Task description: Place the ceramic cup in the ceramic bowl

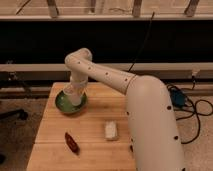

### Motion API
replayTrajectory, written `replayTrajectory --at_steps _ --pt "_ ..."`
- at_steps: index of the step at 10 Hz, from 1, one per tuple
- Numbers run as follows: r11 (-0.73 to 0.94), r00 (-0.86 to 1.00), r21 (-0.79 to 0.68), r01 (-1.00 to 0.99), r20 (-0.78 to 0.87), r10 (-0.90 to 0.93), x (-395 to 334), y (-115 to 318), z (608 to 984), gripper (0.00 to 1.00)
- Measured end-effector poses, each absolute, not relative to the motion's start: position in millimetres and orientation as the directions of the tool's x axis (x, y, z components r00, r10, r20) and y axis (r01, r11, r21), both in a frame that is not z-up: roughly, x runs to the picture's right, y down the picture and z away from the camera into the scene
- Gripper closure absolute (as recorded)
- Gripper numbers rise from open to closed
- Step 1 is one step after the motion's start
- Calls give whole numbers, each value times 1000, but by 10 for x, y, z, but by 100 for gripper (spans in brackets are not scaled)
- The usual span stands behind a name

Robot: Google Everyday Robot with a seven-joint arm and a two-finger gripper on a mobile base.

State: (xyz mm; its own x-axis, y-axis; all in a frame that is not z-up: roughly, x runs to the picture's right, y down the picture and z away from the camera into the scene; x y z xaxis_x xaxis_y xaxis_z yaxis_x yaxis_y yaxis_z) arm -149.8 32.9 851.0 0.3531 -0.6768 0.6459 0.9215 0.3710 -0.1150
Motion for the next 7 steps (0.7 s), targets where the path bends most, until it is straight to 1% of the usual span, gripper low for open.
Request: replayTrajectory --at_steps 3,7 --pt "364 335 -91 927 642 -690 -1547 298 8451 20" --pt "379 320 -36 925 611 -724 -1509 10 8154 20"
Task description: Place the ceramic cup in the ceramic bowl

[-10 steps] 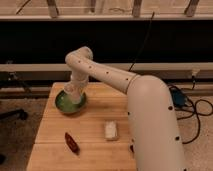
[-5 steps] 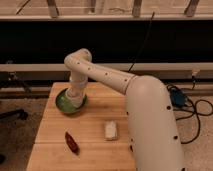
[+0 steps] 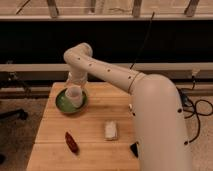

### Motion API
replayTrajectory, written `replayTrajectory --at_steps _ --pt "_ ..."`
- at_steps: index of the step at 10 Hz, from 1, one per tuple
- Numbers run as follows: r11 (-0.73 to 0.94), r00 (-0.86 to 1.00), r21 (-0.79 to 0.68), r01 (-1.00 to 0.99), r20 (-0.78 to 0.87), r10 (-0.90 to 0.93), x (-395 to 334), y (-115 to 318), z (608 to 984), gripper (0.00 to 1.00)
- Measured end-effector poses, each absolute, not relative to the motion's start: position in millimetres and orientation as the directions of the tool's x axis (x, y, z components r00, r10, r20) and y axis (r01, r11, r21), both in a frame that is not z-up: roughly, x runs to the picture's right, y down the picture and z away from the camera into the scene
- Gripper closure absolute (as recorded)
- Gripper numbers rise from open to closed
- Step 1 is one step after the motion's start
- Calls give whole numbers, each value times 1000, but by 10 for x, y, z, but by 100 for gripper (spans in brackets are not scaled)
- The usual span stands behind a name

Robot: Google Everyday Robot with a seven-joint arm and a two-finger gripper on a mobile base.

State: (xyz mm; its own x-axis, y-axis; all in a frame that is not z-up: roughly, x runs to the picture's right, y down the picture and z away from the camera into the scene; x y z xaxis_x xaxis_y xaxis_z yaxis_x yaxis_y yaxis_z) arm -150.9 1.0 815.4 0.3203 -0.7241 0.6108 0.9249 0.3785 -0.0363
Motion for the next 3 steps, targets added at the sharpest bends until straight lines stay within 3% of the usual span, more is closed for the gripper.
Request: replayTrajectory --at_steps 3 --pt "380 320 -33 925 608 -727 -1477 -92 8057 20"
